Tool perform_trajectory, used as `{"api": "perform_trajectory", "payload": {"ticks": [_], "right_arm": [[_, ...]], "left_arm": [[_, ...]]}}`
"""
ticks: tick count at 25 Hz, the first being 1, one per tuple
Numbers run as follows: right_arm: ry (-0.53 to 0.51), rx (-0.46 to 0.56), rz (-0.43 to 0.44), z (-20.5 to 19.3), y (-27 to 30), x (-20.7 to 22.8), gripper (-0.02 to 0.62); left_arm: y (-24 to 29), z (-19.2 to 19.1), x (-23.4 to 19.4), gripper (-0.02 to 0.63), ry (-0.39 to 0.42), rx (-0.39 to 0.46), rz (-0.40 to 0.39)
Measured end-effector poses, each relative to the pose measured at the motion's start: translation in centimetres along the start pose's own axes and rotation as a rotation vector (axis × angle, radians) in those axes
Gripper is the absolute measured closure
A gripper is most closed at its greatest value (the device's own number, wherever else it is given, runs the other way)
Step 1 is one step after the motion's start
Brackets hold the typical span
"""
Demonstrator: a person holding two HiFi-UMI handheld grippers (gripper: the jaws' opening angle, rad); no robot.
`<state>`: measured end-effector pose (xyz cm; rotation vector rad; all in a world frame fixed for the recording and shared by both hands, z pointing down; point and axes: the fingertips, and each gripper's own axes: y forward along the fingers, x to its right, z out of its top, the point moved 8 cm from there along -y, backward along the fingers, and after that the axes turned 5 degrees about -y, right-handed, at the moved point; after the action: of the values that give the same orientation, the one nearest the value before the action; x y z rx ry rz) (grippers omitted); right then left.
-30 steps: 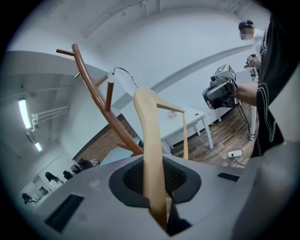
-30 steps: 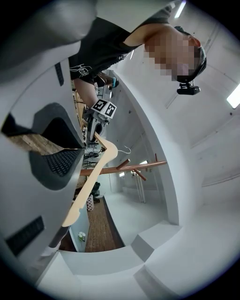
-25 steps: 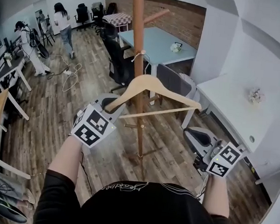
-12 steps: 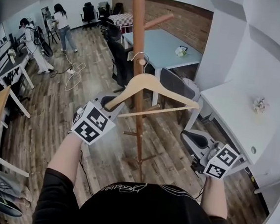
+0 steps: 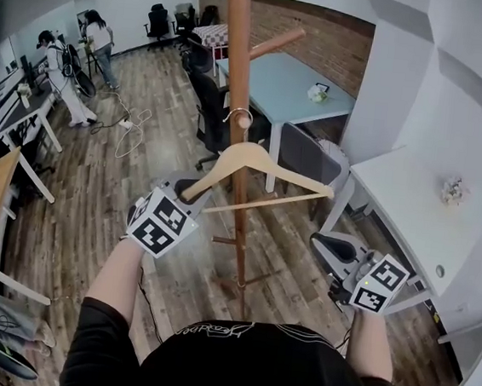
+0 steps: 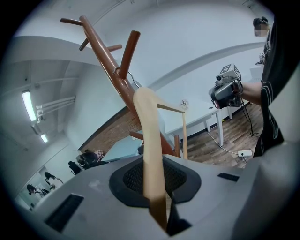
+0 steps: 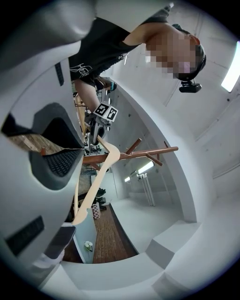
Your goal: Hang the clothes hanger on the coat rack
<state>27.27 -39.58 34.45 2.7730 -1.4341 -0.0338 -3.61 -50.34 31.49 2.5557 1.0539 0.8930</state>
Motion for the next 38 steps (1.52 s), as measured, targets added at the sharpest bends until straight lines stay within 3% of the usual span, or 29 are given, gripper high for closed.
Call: {"api": "perform_trajectory", "payload": {"ticks": [21,27,30,38], "right_arm": [[0.023,-0.036,0.065,-1.7,2.2,3.0,0.557],[0.033,-0.06,0.098,-2.6,3.3,3.2,0.557],[0.028,-0.064,0.113,-2.5,3.6,2.4,0.557],[0.011,-0.076,0.118,-2.4,3.3,-0.6,0.557]], "left_arm": [[1.8,-1.0,-0.8,0.563,0.005,0.048,0.006],[0.8,-1.1,-1.5,0.444,-0.052,0.145,0.066],[-0.5,-0.9,-1.8,0.343,-0.101,0.222,0.064],[-5.6,-1.7,-2.4,0.311,-0.137,0.299,0.173]]}}
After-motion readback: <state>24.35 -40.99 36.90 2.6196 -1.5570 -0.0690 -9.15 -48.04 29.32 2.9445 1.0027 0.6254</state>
